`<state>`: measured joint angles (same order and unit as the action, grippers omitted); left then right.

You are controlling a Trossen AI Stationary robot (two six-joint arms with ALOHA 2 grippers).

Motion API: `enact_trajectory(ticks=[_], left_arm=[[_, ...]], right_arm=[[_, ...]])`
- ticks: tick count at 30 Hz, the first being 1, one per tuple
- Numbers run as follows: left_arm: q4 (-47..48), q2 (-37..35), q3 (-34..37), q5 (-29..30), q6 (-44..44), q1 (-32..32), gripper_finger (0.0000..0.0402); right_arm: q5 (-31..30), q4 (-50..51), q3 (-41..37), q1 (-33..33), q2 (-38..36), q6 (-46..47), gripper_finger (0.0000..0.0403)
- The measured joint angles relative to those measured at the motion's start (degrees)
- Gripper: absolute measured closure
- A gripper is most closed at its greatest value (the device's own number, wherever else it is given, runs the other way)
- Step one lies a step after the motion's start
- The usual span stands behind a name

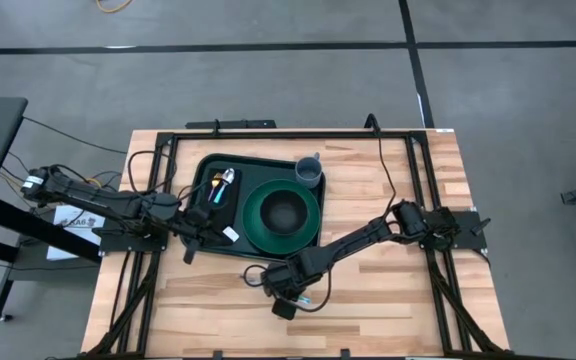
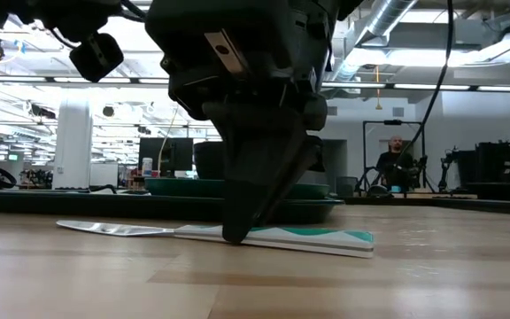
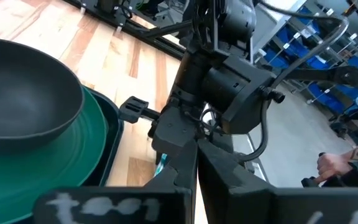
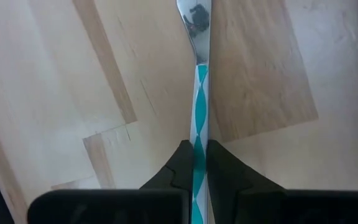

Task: Set up tray
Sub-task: Put the blue patterned knife on the black tray on top of the napkin

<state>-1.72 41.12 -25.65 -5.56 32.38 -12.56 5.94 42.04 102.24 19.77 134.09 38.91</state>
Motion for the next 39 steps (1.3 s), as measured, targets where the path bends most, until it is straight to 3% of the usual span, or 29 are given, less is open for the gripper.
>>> enact_trajectory(ticks=[4,12,19,32,36,39], left_arm=[[3.1,-3.0,0.0,0.7,0.4,0.0,0.0401],[11.6,-12.3,0.0,7.9,1.7,0.0,0.0401],[13.2,-17.9,0.0,12.3,1.8,0.0,0.0401],[14.8,-19.5,0.0,14.2,1.2,0.0,0.0402],[15.7,-19.5,-0.8,18.5,0.1,0.0,0.0402],[16.4,-19.6,-2.2,25.2,-1.8,0.0,0.0401]], right_arm=[[-0.1,2.6,3.6,0.4,0.4,-0.3,0.0388],[-0.8,4.0,9.1,0.4,0.9,-0.3,0.0388],[0.0,4.3,15.4,0.5,0.7,0.5,0.0388],[-3.0,6.9,29.5,-4.5,-0.4,-0.4,0.0388],[-3.1,10.6,29.5,-7.0,-1.4,-0.4,0.0388],[-3.0,12.8,29.5,-9.3,-1.6,-0.4,0.0388]])
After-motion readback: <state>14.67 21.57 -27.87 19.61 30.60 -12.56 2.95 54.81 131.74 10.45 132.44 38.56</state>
